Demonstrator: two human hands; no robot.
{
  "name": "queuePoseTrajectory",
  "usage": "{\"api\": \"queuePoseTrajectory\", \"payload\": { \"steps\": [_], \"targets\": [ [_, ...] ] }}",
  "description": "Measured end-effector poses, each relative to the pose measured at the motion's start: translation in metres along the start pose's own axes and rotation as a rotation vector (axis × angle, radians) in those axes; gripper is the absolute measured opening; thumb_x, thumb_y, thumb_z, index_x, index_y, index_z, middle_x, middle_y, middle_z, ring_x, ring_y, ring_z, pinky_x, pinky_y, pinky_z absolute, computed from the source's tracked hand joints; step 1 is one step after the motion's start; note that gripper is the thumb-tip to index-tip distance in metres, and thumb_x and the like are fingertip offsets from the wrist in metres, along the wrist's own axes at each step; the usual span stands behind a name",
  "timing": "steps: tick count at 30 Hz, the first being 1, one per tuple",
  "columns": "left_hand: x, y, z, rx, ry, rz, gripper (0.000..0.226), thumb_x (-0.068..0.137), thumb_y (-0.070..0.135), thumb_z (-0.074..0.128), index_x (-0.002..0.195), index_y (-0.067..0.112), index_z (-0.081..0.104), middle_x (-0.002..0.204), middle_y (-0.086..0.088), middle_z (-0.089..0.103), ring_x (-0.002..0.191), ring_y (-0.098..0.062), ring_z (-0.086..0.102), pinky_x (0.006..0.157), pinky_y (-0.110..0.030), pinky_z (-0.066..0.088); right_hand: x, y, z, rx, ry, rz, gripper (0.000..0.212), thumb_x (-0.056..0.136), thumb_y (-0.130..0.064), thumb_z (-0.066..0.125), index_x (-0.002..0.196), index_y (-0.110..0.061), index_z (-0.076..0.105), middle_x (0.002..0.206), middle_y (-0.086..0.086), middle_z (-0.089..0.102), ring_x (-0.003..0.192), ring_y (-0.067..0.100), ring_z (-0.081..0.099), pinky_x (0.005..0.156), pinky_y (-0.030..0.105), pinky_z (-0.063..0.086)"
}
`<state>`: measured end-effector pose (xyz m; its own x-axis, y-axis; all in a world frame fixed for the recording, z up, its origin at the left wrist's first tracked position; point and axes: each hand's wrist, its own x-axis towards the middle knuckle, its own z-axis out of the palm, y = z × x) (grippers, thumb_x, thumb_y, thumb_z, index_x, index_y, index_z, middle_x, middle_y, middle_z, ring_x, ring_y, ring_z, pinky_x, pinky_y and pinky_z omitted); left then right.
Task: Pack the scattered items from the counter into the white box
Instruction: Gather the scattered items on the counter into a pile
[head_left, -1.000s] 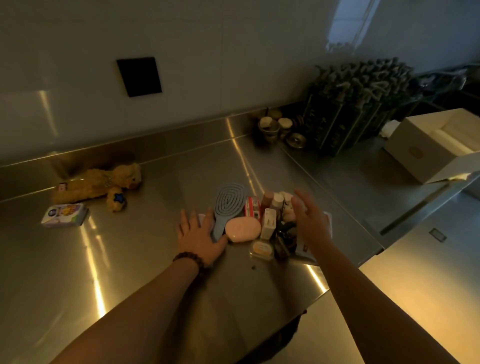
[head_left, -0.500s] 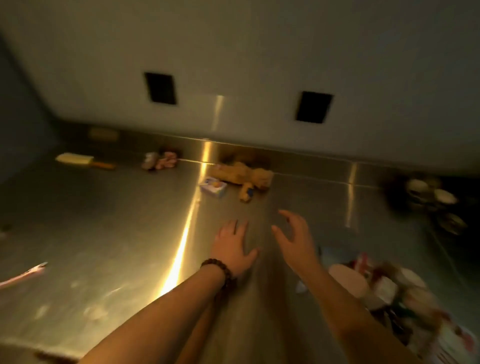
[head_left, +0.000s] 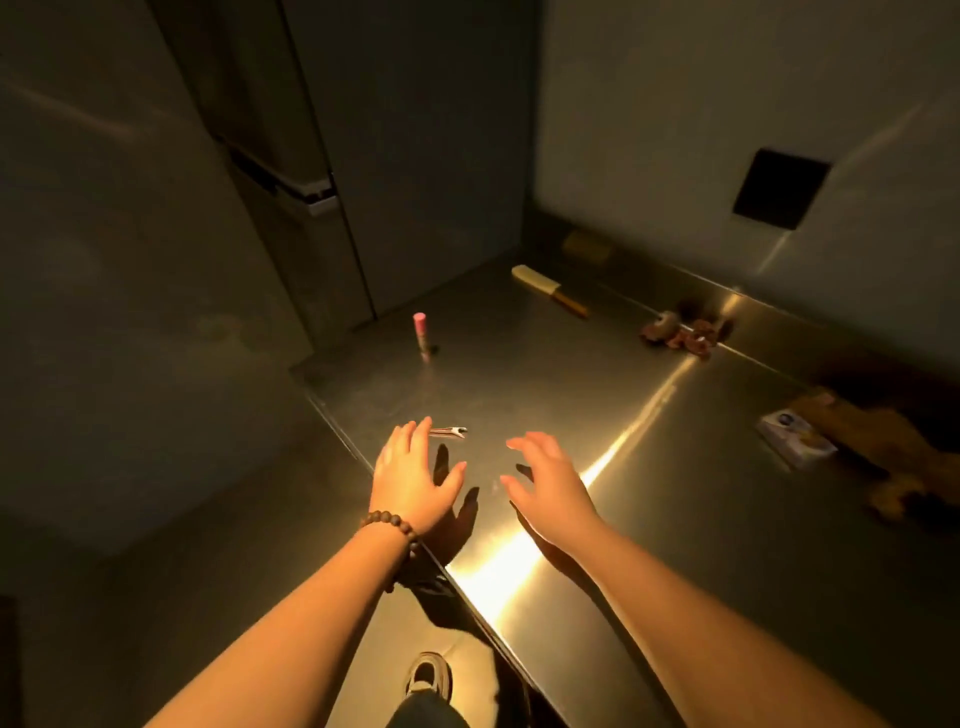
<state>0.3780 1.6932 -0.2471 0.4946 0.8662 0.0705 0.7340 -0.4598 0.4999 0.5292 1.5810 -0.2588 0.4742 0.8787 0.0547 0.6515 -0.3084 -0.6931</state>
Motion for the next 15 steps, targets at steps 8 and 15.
{"api": "queuePoseTrajectory", "payload": {
  "steps": [8, 15],
  "targets": [
    [0.12, -0.07, -0.016, -0.196, -0.046, -0.021, 0.08, 0.08, 0.053, 0.058, 0.143, 0.024, 0.018, 0.149, -0.001, 0.027, 0.134, -0.02, 0.031, 0.107, -0.038, 0.033, 0.093, -0.042, 0.087, -0.246, 0.021, -0.09, 0.032, 0.091, -0.034, 0.055, 0.122, -0.026, 0.058, 0.136, -0.004, 0.044, 0.129, 0.016, 0.033, 0.103, 0.032, 0.036],
    [0.193, -0.07, -0.007, -0.352, -0.161, 0.035, 0.083, 0.077, 0.044, 0.067, 0.143, 0.024, 0.021, 0.147, 0.0, 0.032, 0.131, -0.017, 0.037, 0.099, -0.025, 0.027, 0.126, -0.048, 0.09, -0.238, 0.185, 0.009, 0.013, 0.093, -0.023, 0.052, 0.09, -0.018, 0.063, 0.093, -0.004, 0.057, 0.091, 0.016, 0.048, 0.078, 0.028, 0.043]
  ]
}}
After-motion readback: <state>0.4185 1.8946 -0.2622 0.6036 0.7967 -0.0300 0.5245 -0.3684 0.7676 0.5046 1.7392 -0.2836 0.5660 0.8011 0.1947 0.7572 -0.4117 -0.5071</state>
